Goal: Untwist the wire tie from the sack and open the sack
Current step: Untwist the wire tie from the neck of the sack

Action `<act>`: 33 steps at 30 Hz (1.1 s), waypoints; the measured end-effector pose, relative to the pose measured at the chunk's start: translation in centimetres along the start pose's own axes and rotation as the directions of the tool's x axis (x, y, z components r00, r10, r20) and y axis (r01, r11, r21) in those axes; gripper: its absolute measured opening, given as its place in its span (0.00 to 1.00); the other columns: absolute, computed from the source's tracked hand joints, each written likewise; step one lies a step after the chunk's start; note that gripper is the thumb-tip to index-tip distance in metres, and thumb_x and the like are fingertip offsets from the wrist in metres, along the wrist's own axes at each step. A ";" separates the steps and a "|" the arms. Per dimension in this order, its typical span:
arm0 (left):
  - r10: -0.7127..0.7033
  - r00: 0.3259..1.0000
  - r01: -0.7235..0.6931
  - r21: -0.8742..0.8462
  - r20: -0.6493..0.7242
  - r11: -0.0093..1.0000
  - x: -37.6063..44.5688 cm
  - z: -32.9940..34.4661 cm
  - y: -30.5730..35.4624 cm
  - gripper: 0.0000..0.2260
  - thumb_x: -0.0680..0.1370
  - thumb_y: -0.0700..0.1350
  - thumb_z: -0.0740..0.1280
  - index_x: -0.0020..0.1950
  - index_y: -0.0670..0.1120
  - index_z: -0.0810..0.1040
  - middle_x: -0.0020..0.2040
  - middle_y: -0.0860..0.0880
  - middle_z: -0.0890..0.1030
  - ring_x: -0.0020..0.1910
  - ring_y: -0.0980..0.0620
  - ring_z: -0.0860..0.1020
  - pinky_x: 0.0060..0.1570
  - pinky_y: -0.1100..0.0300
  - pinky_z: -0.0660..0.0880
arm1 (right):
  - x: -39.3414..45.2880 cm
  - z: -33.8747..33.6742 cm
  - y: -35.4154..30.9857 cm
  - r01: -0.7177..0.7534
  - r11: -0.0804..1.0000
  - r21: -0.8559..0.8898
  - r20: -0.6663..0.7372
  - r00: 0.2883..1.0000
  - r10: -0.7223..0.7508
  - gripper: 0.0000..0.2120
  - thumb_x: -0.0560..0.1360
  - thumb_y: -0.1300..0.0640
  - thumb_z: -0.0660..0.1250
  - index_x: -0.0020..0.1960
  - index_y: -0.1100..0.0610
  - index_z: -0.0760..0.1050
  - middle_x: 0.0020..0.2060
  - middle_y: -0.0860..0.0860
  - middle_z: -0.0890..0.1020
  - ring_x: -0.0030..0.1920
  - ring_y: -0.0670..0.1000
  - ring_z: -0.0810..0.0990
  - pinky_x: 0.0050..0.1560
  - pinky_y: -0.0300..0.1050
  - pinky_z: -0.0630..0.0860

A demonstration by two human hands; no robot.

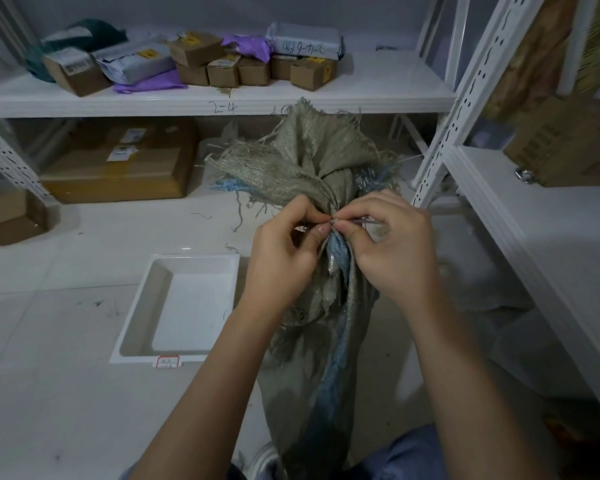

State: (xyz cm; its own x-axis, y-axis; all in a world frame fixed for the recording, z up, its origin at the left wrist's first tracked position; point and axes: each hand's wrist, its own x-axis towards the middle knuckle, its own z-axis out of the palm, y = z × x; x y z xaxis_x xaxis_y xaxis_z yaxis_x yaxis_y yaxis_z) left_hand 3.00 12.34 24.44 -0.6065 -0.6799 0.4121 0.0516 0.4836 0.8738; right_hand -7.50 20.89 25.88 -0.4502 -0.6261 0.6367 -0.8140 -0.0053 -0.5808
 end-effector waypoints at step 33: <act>-0.085 0.996 0.083 0.059 0.025 0.995 0.3 0.1 -0.4 0.12 0.77 0.37 0.63 0.41 0.54 0.69 0.37 0.59 0.74 0.37 0.66 0.73 0.39 0.73 0.68 | 0.0 0.1 0.4 -0.139 0.989 0.055 0.101 0.986 0.133 0.03 0.70 0.63 0.72 0.43 0.58 0.83 0.36 0.47 0.80 0.41 0.44 0.79 0.45 0.30 0.74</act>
State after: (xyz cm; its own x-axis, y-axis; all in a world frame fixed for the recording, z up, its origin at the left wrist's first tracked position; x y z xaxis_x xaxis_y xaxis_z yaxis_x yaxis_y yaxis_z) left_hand 2.67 11.97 24.15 -0.6280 -0.7047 0.3302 -0.0460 0.4571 0.8882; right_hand -7.74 20.76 25.60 -0.5154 -0.6965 0.4993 -0.7220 0.0391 -0.6908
